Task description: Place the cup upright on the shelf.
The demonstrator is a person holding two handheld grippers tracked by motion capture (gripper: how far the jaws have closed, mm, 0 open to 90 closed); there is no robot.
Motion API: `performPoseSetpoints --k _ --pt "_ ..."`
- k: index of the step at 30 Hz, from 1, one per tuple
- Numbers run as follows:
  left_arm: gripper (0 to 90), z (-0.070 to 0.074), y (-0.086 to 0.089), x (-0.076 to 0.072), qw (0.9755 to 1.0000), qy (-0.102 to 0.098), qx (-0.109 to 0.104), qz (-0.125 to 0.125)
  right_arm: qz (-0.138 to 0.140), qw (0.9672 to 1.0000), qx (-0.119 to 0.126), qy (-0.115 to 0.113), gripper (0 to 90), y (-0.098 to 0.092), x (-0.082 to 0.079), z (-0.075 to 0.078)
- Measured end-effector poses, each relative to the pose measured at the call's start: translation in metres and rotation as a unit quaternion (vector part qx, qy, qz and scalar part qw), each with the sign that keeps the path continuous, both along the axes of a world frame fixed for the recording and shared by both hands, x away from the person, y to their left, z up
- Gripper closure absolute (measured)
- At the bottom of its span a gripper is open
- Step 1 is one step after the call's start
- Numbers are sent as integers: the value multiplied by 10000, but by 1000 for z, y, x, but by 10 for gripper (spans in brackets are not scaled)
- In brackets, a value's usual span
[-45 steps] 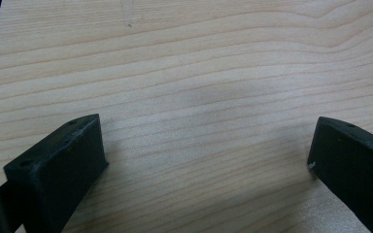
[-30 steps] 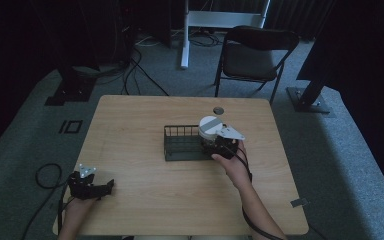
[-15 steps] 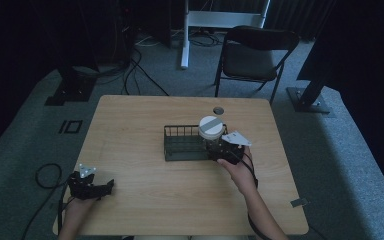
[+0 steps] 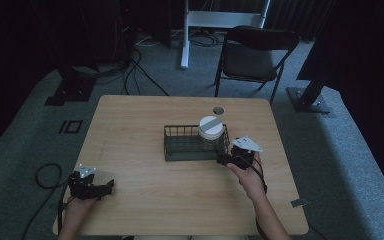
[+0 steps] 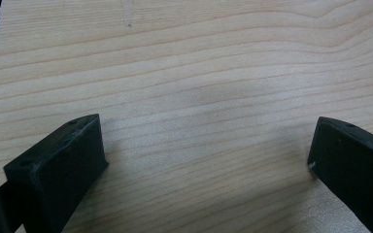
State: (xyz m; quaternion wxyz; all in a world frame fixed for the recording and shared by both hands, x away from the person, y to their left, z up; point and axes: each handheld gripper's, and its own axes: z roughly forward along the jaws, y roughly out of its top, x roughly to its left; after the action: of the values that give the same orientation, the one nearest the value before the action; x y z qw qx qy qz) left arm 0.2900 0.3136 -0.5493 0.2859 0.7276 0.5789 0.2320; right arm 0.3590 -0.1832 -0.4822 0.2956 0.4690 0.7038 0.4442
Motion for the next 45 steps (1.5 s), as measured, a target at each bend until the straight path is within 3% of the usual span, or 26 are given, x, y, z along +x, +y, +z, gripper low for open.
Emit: performPoseSetpoints --k 18,29,41,45 --pt "3 0 0 0 10000 4 1 -1 -194 9996 -44 211 125 -29 -10 -20" --pt "2 0 0 0 10000 -1 0 0 -453 9980 -196 403 125 -50 -12 -39" --pt "2 0 0 0 10000 0 2 0 -599 9962 -239 589 118 -68 -16 -49" --pt "2 0 0 0 10000 0 2 -1 -691 9957 -280 542 117 -71 -17 -51"
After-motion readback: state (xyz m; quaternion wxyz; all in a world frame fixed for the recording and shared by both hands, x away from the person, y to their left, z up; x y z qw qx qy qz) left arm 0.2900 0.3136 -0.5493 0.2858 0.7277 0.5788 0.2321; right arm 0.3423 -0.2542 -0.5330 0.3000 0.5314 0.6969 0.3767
